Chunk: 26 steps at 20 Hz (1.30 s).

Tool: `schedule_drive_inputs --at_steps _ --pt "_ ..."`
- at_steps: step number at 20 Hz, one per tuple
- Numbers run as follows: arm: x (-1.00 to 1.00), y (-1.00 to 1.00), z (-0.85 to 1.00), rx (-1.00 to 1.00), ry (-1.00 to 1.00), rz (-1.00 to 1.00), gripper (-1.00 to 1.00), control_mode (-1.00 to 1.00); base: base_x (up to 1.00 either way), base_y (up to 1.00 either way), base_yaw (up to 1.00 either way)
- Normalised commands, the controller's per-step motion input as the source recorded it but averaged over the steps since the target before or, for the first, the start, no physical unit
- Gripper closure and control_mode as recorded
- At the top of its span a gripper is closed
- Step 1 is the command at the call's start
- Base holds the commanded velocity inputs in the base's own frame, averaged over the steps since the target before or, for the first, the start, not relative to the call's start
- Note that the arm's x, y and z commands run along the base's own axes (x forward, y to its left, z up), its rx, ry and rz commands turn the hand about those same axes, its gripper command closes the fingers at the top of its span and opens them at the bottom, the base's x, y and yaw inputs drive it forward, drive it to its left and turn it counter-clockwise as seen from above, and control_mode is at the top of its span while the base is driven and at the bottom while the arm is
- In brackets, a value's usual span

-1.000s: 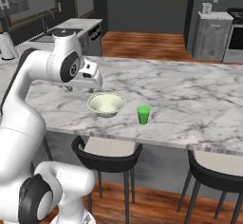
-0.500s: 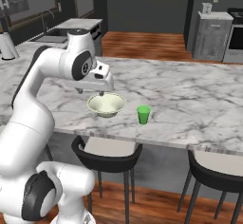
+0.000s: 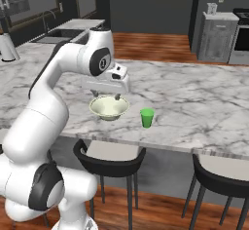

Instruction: Place the cup inside the bowl on the dining table and move the bowl to any counter.

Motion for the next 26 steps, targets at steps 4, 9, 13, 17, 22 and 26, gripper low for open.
schedule_drive_inputs --at_steps 4,9,13,17,22,26 --pt "0.10 -0.38 -0.04 0.00 0.07 -0.05 -1.00 -1.00 0.00 0.00 0.00" --pt "0.09 -0.38 -0.05 0.01 0.03 -0.05 -1.00 -1.00 0.00 0.00 0.00" --pt "0.07 -0.34 -0.03 0.04 0.00 -0.05 -1.00 -1.00 0.00 0.00 0.00" --pt "0.00 -0.34 -0.05 0.10 0.00 -0.03 -1.00 -1.00 0.00 0.00 0.00" --pt "0.00 -0.35 -0.04 0.10 0.00 -0.02 -1.00 -1.00 0.00 0.00 0.00" --pt "0.00 -0.29 0.00 0.10 0.00 0.00 -1.00 -1.00 0.00 0.00 0.00"
